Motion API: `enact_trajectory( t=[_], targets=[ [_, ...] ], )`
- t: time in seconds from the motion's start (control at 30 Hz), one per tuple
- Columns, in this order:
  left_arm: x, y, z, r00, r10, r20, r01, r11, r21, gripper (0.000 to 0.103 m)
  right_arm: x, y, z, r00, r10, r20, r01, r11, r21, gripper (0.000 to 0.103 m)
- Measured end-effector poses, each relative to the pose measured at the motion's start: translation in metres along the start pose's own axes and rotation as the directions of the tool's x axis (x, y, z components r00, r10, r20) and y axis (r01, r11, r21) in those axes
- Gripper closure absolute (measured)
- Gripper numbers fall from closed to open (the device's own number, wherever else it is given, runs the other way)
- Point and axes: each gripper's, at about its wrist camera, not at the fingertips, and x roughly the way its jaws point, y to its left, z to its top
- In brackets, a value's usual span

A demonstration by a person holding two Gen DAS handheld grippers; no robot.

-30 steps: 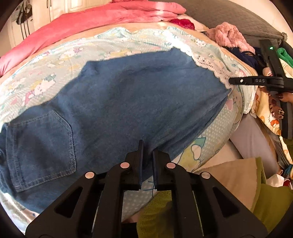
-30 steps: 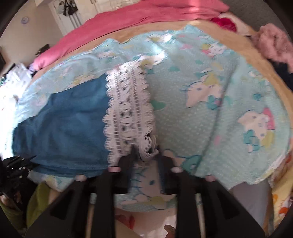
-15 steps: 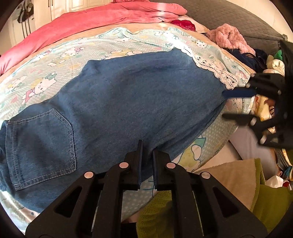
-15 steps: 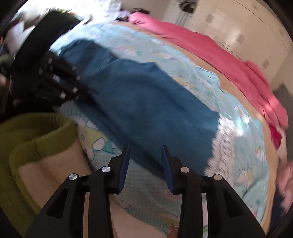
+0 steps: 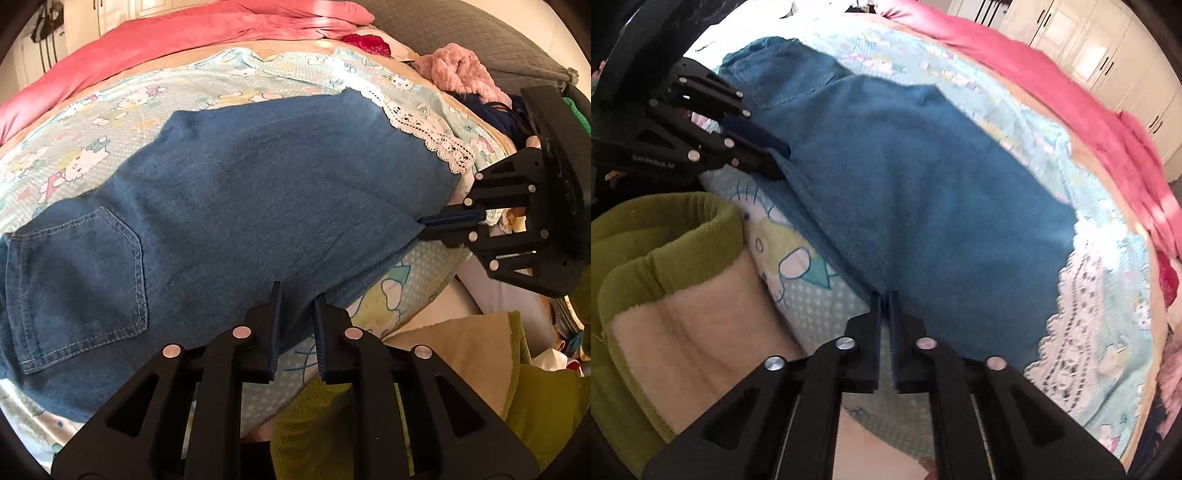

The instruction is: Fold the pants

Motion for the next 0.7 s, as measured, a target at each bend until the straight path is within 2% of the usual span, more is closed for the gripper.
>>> enact_trajectory(
  t=[0.07,0.1,0.13,0.2,0.23,0.3,0.37,0.43,0.53,0.57,0.63,0.7],
  targets=[
    [-0.007,0.003,-0.001,1.000,-0.009,0.007,0.009,1.000,-0.011,0.078,-0.004,-0.008,0.000,0.998,0.057,0.009,-0.058,0.997,0.046,0.084],
    [-0.012,0.006,-0.001,1.000,-0.008,0.017,0.008,1.000,-0.019,0.065,-0.008,-0.014,-0.001,0.996,0.083,0.020,-0.084,0.994,0.072,0.077],
    [-0.022,0.011,-0.002,0.999,0.002,0.037,-0.001,0.999,-0.034,0.060,-0.013,-0.019,-0.002,0.995,0.092,0.039,-0.096,0.991,0.091,0.075],
    [-0.038,0.021,-0.002,0.997,0.016,0.079,-0.011,0.998,-0.065,0.058,-0.028,-0.031,-0.003,0.991,0.100,0.090,-0.111,0.986,0.128,0.075],
    [-0.049,0.031,-0.001,0.994,0.032,0.109,-0.021,0.995,-0.096,0.051,-0.036,-0.042,-0.003,0.987,0.097,0.126,-0.117,0.979,0.168,0.074],
    [-0.062,0.049,-0.001,0.987,0.074,0.141,-0.051,0.986,-0.156,0.043,-0.041,-0.062,-0.003,0.985,0.065,0.160,-0.104,0.962,0.251,0.067],
    [-0.065,0.072,-0.003,0.983,0.119,0.137,-0.085,0.969,-0.230,0.039,-0.039,-0.080,-0.004,0.988,0.030,0.153,-0.081,0.937,0.339,0.065],
    [-0.061,0.095,-0.010,0.976,0.200,0.090,-0.165,0.938,-0.305,0.032,-0.031,-0.092,-0.009,0.993,0.012,0.119,-0.059,0.915,0.399,0.065],
    [-0.057,0.121,-0.023,0.949,0.315,0.031,-0.285,0.893,-0.348,0.034,-0.010,-0.105,-0.020,0.997,-0.065,-0.036,0.075,0.894,0.441,0.062],
    [-0.058,0.128,-0.025,0.952,0.304,0.034,-0.272,0.893,-0.359,0.036,-0.003,-0.108,-0.026,0.993,-0.085,-0.080,0.112,0.889,0.443,0.062],
    [-0.063,0.142,-0.029,0.965,0.257,0.056,-0.213,0.889,-0.405,0.046,-0.005,-0.112,-0.033,0.997,-0.062,-0.045,0.076,0.881,0.467,0.062],
    [-0.064,0.149,-0.031,0.971,0.229,0.071,-0.177,0.886,-0.428,0.048,-0.005,-0.112,-0.034,0.997,-0.066,-0.039,0.076,0.879,0.471,0.062]
  ],
)
